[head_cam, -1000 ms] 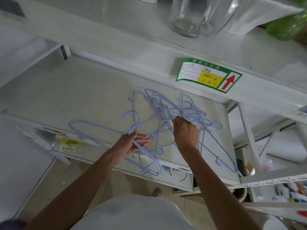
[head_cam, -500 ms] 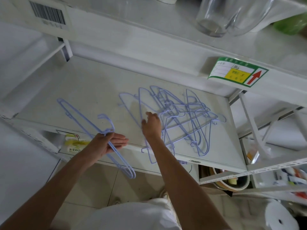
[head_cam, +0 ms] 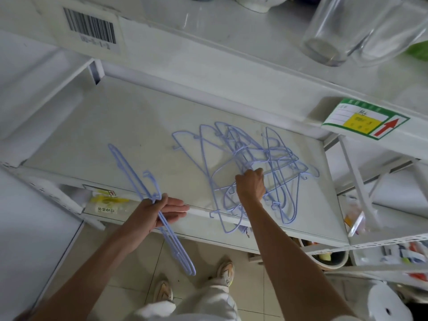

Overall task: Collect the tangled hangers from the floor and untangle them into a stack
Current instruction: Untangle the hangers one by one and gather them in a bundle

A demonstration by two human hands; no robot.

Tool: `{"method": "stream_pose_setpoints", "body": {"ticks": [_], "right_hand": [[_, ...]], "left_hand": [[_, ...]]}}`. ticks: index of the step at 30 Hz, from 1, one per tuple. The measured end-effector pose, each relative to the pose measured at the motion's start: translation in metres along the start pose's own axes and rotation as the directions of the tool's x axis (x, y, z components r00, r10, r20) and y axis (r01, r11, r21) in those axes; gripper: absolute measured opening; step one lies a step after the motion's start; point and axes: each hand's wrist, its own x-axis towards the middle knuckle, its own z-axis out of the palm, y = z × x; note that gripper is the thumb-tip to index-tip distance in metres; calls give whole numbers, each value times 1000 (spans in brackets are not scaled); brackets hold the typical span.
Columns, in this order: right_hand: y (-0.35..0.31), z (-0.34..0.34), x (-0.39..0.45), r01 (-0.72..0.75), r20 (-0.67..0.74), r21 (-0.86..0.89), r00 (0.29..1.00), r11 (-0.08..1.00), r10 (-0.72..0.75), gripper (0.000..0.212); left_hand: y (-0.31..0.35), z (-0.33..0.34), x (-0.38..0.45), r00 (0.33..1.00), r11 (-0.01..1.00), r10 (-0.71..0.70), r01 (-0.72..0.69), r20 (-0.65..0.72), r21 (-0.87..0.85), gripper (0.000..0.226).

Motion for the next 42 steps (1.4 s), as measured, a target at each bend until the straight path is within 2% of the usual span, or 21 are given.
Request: {"method": "stream_pose_setpoints", "body": {"ticks": [2, 3, 5, 6, 7, 9, 11, 13, 16, 18, 21, 22, 23, 24, 26, 28, 29, 30, 34, 36, 42], "right_hand": [[-2, -7, 1, 6, -19, 164, 1000, 986, -3, 28], [-5, -12, -1, -5, 12, 342, 1000, 940, 1, 25], [-12, -19, -15, -83, 148, 729, 988, 679, -37, 18], [-15, -21, -26, -122, 211, 820, 973, 559, -96, 16], [-18, -21, -38, -153, 261, 855, 952, 496, -158, 17], [-24, -19, -59, -173, 307, 865, 925, 470, -225, 25], [-28, -19, -73, -127, 273, 837, 939, 532, -207, 30], [-34, -20, -86, -117, 264, 840, 941, 529, -211, 29], [-46, -15, -115, -142, 321, 857, 899, 496, -298, 29], [-52, -9, -137, -81, 303, 853, 881, 516, -363, 30], [-50, -2, -156, 151, 251, 692, 866, 706, -432, 23], [-48, -1, -160, 202, 247, 638, 860, 743, -446, 22], [-46, -2, -164, 190, 265, 647, 852, 739, -451, 23], [-45, -4, -169, 128, 295, 704, 842, 698, -452, 24], [-47, -10, -176, -129, 411, 819, 812, 559, -414, 29], [-48, -16, -181, -391, 546, 821, 751, 416, -372, 43], [-48, -18, -182, -450, 575, 811, 733, 374, -363, 48], [-47, -18, -184, -453, 569, 817, 738, 357, -364, 49], [-38, -18, -194, -227, 364, 892, 874, 392, -323, 37], [-38, -18, -198, -166, 287, 910, 913, 380, -290, 37], [-39, -21, -198, -73, 166, 940, 951, 334, -260, 36]], "left_hand": [[3, -1, -1, 999, 1000, 11, -11, 41, 16, 47], [4, -2, -2, 997, 1000, 21, -23, 72, 21, 46], [9, -3, 0, 990, 998, 56, -56, 127, -3, 45], [14, -2, 2, 987, 997, 77, -74, 142, -21, 45], [20, 0, 4, 984, 995, 95, -90, 151, -38, 45], [31, 3, 8, 980, 993, 114, -105, 162, -60, 44], [39, 4, 12, 979, 993, 110, -100, 171, -65, 44], [43, 5, 15, 980, 995, 97, -90, 172, -47, 44], [40, 17, 21, 984, 997, 73, -74, 159, -2, 43], [35, 28, 24, 988, 998, 57, -57, 143, -6, 45], [33, 37, 26, 982, 997, 38, -24, 185, -79, 55], [32, 37, 25, 977, 994, 34, -11, 212, -110, 57], [32, 37, 25, 969, 991, 38, -5, 243, -136, 58], [31, 37, 23, 964, 989, 50, -12, 260, -146, 56], [30, 40, 19, 964, 991, 85, -56, 251, -120, 50], [29, 44, 16, 964, 993, 114, -100, 240, -70, 44], [28, 45, 15, 964, 992, 129, -122, 233, -41, 41], [28, 47, 14, 964, 990, 138, -140, 227, -7, 40], [35, 51, 8, 960, 977, 97, -143, 263, 159, 43], [36, 51, 8, 954, 966, 88, -152, 286, 209, 43], [35, 45, 5, 967, 988, 99, -123, 234, 90, 35]]}}
